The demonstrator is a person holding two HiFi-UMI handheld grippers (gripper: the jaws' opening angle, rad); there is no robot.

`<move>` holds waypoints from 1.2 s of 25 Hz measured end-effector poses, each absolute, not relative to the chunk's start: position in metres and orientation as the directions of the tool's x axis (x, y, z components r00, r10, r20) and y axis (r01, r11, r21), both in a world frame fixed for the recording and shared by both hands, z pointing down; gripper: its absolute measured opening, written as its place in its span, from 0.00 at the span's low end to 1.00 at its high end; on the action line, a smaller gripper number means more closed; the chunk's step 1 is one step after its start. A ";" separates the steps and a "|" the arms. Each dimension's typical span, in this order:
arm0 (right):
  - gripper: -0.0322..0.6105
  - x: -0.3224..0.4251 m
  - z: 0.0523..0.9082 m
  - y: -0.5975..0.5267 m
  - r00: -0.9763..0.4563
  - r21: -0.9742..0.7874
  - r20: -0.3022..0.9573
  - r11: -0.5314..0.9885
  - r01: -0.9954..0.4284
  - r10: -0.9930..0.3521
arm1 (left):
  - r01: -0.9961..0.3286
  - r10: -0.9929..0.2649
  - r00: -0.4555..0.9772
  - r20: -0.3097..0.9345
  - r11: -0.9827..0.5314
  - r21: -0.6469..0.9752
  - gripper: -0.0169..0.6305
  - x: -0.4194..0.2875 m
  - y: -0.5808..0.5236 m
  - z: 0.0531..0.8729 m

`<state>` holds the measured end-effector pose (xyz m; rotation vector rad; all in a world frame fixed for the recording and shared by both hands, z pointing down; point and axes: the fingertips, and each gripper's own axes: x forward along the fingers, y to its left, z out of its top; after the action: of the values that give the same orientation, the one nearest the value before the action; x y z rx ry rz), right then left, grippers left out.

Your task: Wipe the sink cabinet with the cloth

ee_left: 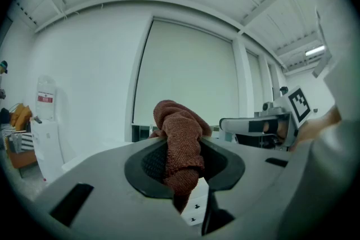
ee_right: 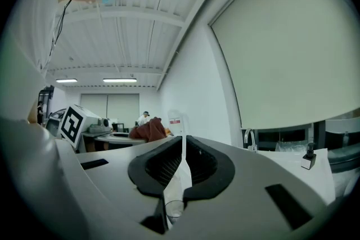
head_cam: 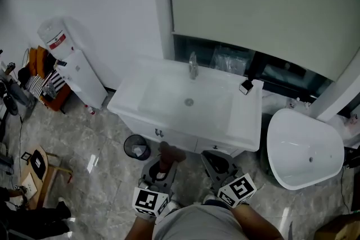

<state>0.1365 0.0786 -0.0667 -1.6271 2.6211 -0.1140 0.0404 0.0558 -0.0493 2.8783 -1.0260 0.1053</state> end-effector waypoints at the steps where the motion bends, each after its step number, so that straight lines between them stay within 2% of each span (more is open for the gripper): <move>1: 0.11 0.135 -0.069 0.080 -0.445 -0.091 -0.014 0.445 -0.891 -0.895 | -0.634 -0.629 0.773 0.088 -0.772 0.053 0.19 0.040 0.057 -0.052; 9: 0.10 0.132 -0.074 0.082 -0.445 -0.044 -0.030 0.446 -0.894 -0.895 | -0.639 -0.635 0.768 0.075 -0.768 0.036 0.19 0.036 0.061 -0.063; 30: 0.10 0.142 -0.069 0.093 -0.421 -0.072 -0.034 0.423 -0.903 -0.906 | -0.635 -0.630 0.772 0.084 -0.771 0.043 0.19 0.042 0.069 -0.058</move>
<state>0.1423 0.0926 -0.0690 -1.6514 2.5920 -0.0655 0.0421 0.0685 -0.0582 2.8915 -1.0340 0.0986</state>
